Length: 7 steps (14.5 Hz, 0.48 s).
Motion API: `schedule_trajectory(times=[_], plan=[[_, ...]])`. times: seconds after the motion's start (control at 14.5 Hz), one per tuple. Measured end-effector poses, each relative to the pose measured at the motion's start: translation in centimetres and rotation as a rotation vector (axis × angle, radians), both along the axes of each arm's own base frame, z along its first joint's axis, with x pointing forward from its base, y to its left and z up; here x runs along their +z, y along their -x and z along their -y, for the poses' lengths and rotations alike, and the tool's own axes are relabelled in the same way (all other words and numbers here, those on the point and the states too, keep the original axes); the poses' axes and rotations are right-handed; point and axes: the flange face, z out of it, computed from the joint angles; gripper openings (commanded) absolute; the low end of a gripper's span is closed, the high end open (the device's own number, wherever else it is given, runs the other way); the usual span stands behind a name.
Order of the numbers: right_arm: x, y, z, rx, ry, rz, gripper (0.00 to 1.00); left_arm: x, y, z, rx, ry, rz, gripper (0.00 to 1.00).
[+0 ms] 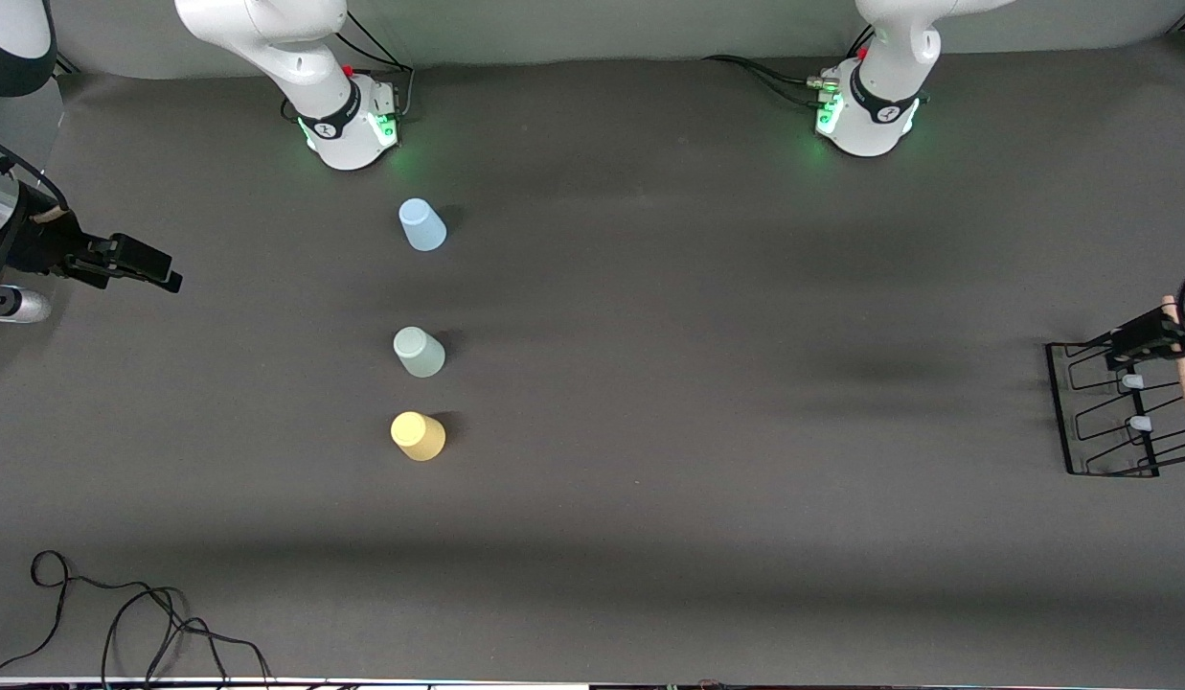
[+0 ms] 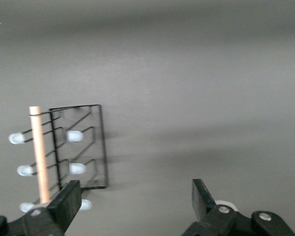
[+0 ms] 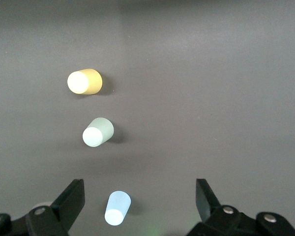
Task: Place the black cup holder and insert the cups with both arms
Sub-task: 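Grasp the black wire rack by its wooden handle with the left gripper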
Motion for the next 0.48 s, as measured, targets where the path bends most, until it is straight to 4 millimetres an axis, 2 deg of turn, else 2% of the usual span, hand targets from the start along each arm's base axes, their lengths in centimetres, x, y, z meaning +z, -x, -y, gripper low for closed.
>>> schedule_trajectory(times=[0.28,0.34,0.48], plan=[[0.0,0.0,0.0,0.0,0.0,0.0,1.0,-5.7,-0.7,-10.0,-0.013,0.001,-0.026,1.0],[0.0,0.0,0.0,0.0,0.0,0.0,1.0,-7.3,-0.9,-11.8,-0.004,-0.003,-0.019,1.0],[0.0,0.0,0.0,0.0,0.0,0.0,1.0,-10.3,-1.4,-13.9,-0.006,-0.006,-0.016,0.97]])
